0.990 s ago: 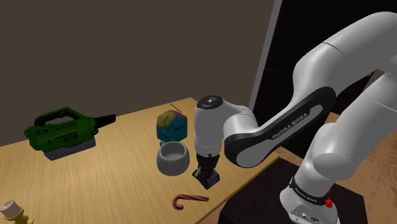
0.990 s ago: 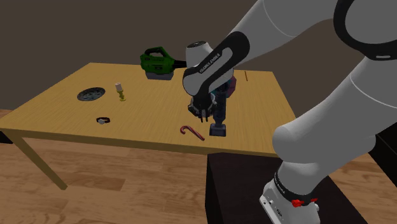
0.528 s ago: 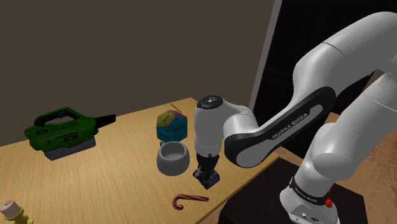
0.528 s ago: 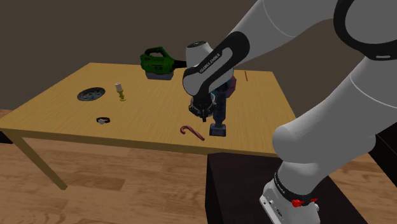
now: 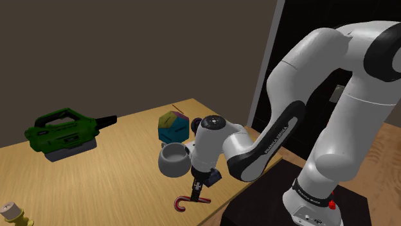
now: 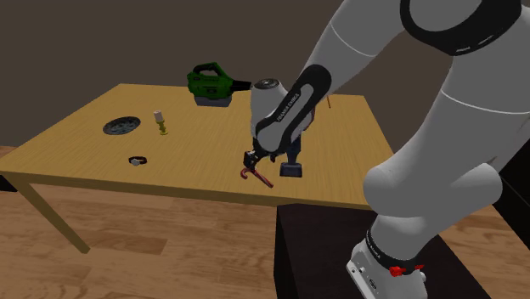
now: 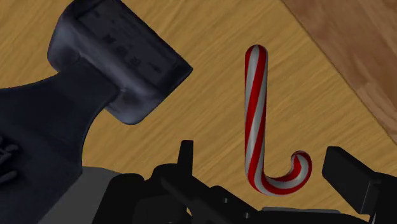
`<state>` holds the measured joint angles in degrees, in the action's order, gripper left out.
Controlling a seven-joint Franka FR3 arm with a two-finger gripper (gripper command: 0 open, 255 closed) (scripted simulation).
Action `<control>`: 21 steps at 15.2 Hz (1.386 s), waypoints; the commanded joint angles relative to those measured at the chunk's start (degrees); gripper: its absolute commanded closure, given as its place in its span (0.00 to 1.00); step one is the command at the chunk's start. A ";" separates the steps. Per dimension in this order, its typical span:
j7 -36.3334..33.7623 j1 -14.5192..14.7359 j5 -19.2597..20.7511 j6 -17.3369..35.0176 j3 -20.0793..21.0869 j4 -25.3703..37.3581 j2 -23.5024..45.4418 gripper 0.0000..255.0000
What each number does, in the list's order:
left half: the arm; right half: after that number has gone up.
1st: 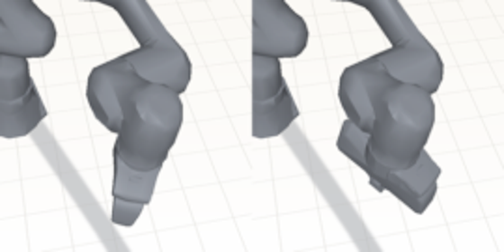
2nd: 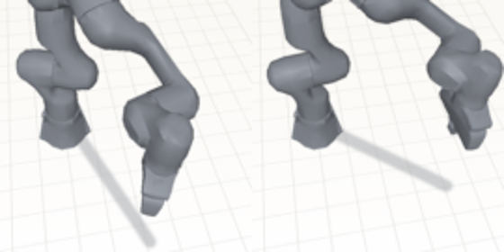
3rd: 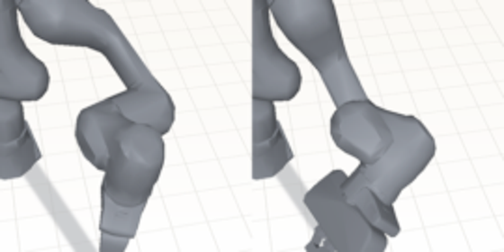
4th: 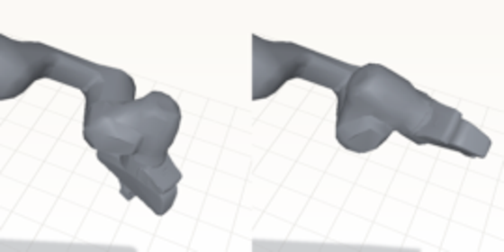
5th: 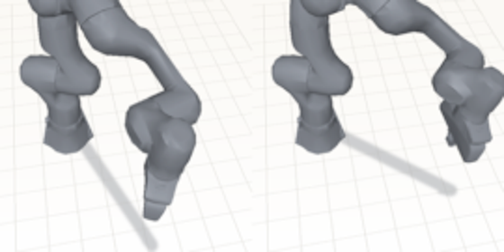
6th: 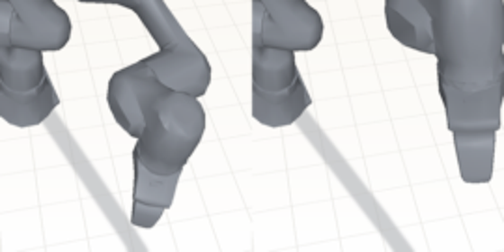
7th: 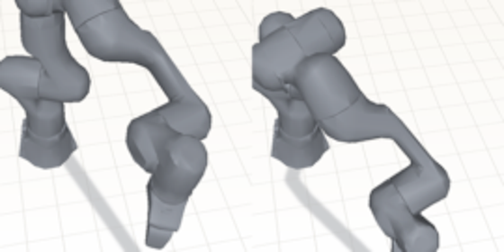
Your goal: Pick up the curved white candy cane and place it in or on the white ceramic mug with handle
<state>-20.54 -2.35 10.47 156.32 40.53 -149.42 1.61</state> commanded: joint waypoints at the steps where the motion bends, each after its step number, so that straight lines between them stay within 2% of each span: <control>1: 1.74 0.05 6.29 4.44 -0.75 0.54 4.15 0.00; 5: -5.17 2.61 15.69 6.44 -5.02 1.83 8.85 0.00; 8: -10.37 6.02 22.62 8.07 -9.72 3.26 12.63 0.00; 16: -10.28 6.21 22.48 8.10 -9.88 3.24 12.60 0.00; 17: -10.28 6.21 22.48 8.10 -9.88 3.24 12.60 1.00; 21: -10.12 6.12 22.26 7.97 -9.72 3.32 12.55 1.00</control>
<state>-30.67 3.84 32.74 164.41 30.93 -146.07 14.06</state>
